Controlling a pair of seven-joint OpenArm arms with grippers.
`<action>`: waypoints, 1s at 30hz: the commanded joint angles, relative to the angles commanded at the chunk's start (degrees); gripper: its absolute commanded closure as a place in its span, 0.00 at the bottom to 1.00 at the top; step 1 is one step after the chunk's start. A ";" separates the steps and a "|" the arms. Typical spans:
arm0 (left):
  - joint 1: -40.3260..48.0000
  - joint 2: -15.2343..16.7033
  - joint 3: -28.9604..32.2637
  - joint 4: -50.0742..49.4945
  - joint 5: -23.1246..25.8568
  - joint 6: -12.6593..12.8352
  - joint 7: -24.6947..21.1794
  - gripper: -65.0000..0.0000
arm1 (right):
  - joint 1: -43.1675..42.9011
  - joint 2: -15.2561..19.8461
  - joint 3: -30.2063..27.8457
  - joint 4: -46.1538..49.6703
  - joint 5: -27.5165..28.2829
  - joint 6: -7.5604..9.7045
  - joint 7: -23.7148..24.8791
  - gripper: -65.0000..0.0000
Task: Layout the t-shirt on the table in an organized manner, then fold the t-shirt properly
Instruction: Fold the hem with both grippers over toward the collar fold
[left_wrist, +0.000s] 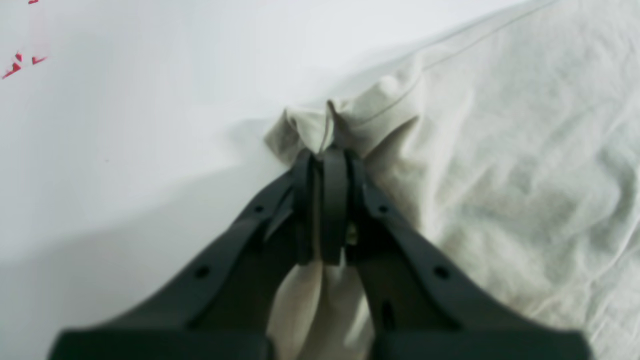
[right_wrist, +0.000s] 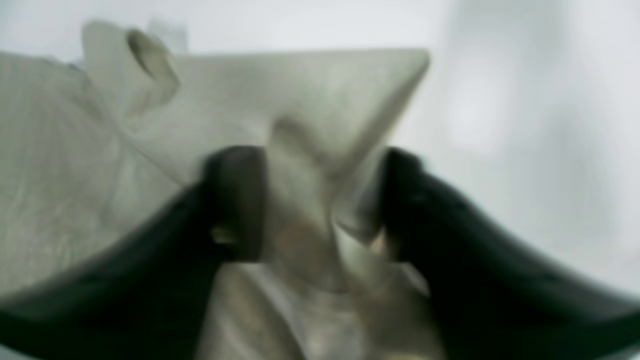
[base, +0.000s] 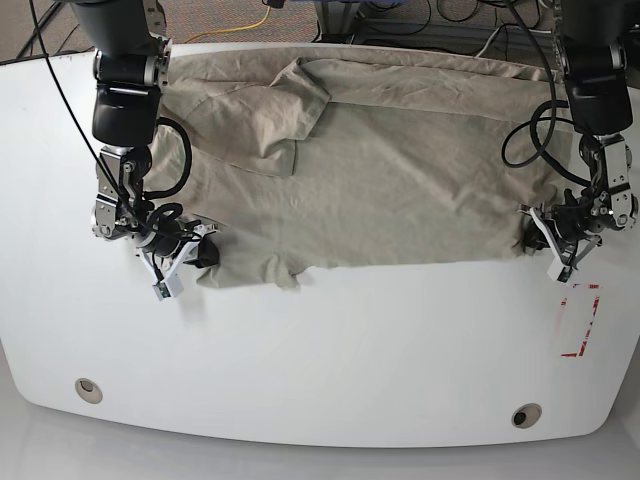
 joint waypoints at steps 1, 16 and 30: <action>0.00 0.00 0.00 0.00 0.00 0.00 0.00 0.99 | 0.00 0.00 0.00 0.09 0.00 0.00 0.00 0.98; 0.00 0.00 -0.09 2.64 0.00 0.00 0.09 0.99 | -0.97 0.18 0.09 11.43 0.00 0.00 -5.01 1.00; 2.11 0.18 -5.89 12.75 -0.09 -0.09 3.52 0.99 | -2.64 0.00 0.26 26.37 0.00 0.00 -13.36 1.00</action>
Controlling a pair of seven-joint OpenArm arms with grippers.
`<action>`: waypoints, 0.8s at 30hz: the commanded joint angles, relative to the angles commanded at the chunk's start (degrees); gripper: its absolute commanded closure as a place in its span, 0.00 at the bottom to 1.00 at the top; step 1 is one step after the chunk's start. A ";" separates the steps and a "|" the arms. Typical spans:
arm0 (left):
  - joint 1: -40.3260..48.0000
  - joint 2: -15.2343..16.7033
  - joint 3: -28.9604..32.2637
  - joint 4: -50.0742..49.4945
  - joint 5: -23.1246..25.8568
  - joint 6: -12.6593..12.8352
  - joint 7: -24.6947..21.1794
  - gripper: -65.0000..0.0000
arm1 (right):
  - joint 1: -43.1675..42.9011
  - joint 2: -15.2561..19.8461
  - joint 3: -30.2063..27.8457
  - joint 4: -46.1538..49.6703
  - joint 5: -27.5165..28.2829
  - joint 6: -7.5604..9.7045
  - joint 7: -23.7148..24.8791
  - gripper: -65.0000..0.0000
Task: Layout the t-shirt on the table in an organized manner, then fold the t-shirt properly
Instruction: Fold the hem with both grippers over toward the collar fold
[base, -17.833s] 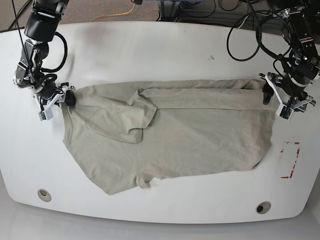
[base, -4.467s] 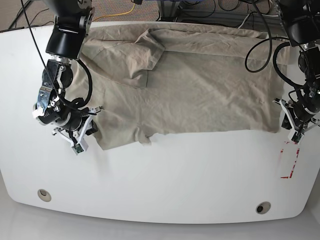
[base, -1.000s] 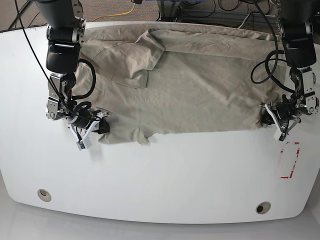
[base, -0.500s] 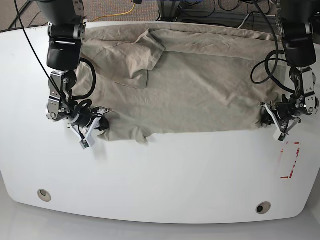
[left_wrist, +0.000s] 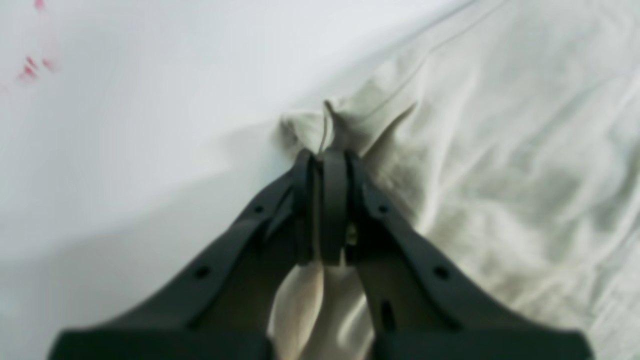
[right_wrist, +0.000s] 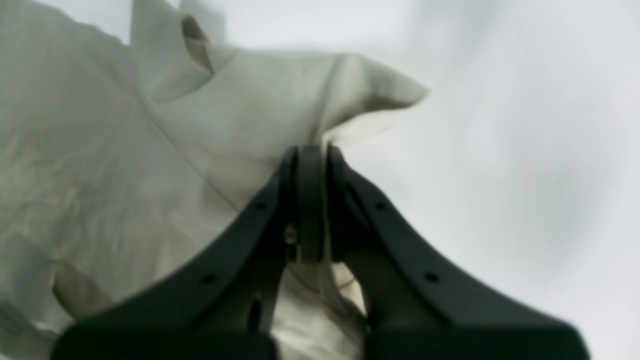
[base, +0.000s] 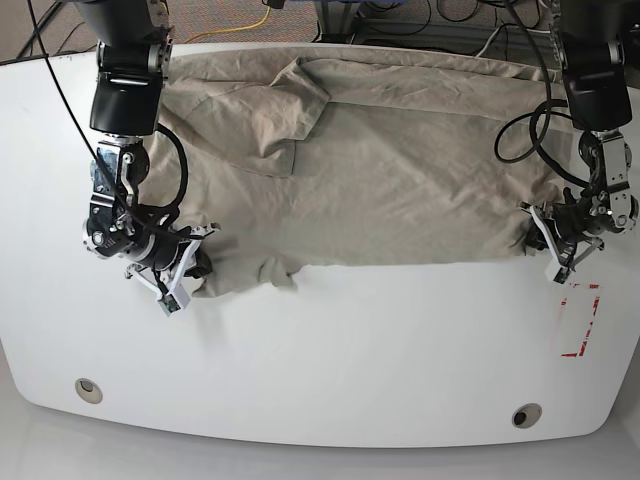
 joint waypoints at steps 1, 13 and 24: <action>0.09 0.00 -0.62 0.97 0.00 0.00 0.44 0.99 | -0.26 0.00 0.00 0.88 0.00 0.00 -0.26 1.00; 3.16 1.23 -3.69 18.37 0.09 0.00 8.00 0.99 | -4.92 -0.09 3.08 17.05 0.26 0.00 -9.23 1.00; 7.38 1.41 -7.30 24.53 0.09 0.00 9.67 0.99 | -11.34 -0.18 4.22 32.53 0.35 0.00 -17.58 1.00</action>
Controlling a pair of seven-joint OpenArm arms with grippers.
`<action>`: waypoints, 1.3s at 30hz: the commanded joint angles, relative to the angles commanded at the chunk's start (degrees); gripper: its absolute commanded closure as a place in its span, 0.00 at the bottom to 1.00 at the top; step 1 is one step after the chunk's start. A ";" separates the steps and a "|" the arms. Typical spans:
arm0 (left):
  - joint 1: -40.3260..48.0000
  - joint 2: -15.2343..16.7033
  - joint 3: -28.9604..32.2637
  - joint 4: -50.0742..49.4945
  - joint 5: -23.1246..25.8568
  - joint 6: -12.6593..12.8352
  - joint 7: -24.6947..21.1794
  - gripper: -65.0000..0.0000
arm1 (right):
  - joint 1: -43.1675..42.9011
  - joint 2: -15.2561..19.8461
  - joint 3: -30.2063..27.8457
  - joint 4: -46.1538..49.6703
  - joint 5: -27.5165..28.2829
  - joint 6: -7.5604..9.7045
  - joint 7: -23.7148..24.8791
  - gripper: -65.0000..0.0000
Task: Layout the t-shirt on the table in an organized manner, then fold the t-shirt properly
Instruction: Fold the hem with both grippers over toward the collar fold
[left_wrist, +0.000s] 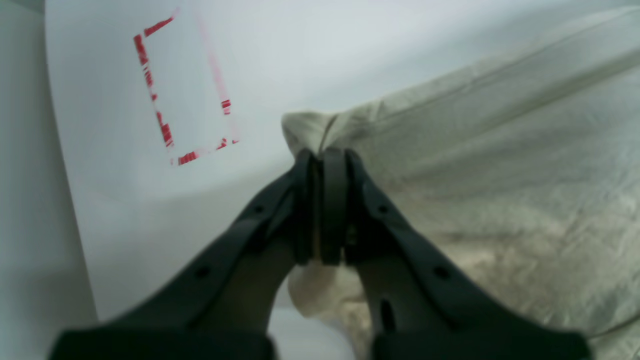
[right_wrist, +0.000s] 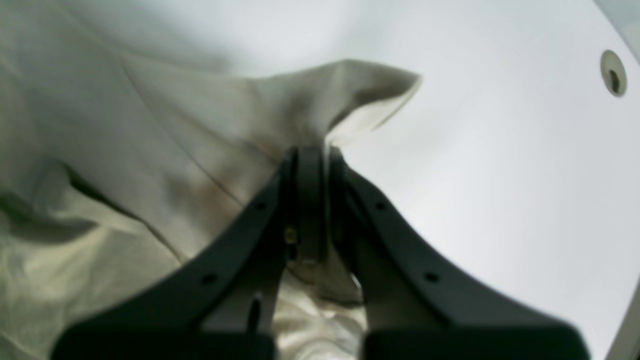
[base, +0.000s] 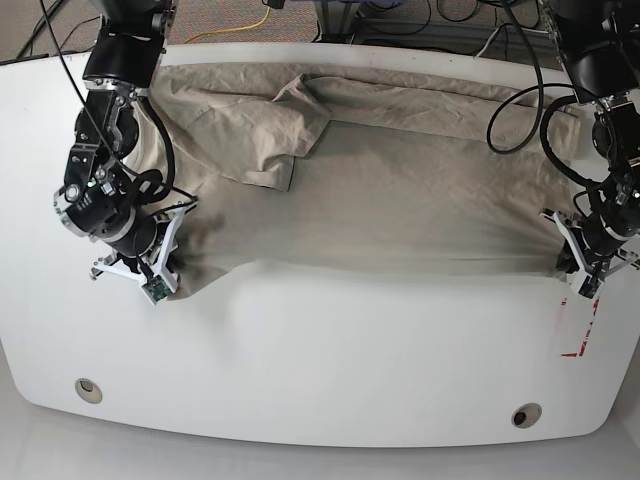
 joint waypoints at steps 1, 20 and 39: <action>0.62 0.00 -0.26 0.35 0.00 0.00 0.00 0.99 | -1.14 0.00 0.00 0.97 0.00 0.00 0.00 1.00; 12.04 0.00 -4.92 2.02 0.00 -0.04 -0.09 0.99 | -17.49 -0.09 0.00 4.13 0.00 0.00 -0.09 1.00; 17.85 -0.26 -4.75 1.58 0.09 -0.04 1.32 0.73 | -23.21 -0.09 1.41 3.96 -0.09 0.00 -0.09 0.30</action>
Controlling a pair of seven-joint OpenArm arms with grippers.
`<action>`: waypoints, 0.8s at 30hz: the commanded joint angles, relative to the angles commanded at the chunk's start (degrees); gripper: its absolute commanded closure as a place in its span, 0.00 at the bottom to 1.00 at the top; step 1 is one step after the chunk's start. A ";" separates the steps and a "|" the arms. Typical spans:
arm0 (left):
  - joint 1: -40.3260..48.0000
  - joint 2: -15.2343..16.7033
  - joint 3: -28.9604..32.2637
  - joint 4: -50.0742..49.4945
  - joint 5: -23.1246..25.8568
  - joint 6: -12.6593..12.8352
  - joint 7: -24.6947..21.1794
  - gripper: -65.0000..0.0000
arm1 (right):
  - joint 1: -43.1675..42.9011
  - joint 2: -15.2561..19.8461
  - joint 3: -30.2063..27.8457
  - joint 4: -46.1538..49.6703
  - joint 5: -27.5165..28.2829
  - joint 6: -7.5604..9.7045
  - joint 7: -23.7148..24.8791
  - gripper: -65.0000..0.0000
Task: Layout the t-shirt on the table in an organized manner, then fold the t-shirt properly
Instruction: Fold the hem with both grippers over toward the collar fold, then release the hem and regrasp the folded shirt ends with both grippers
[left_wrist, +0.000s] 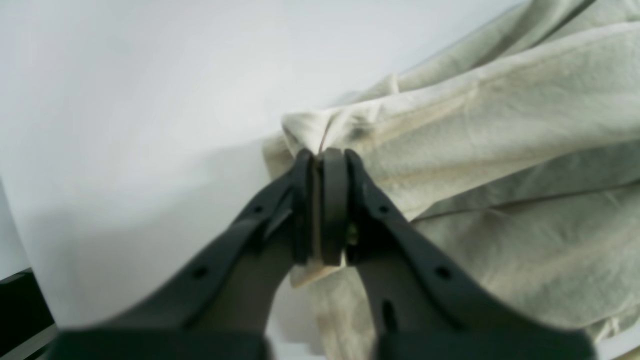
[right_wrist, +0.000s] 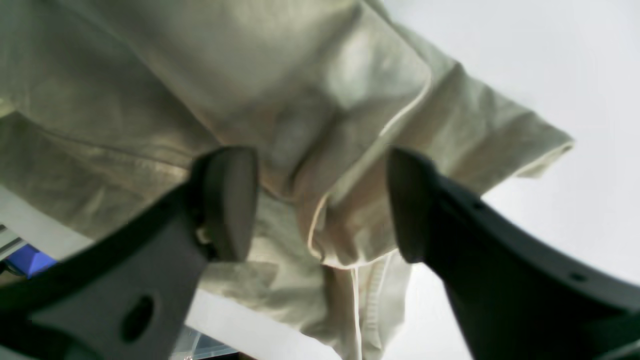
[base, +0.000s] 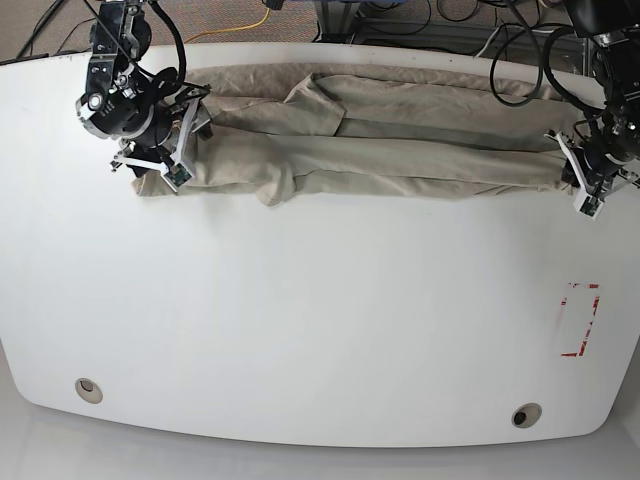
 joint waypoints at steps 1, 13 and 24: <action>0.00 0.00 0.00 0.00 0.00 0.00 0.62 0.63 | 0.09 0.00 1.23 0.00 0.00 0.00 0.00 0.27; -1.93 -2.64 0.00 1.05 -0.18 0.00 0.88 0.43 | 5.27 -0.79 3.60 0.00 0.09 0.00 0.00 0.26; -6.77 -4.66 0.00 9.14 -4.75 0.00 8.62 0.43 | 9.93 -5.45 1.58 -0.44 0.09 0.00 -0.09 0.25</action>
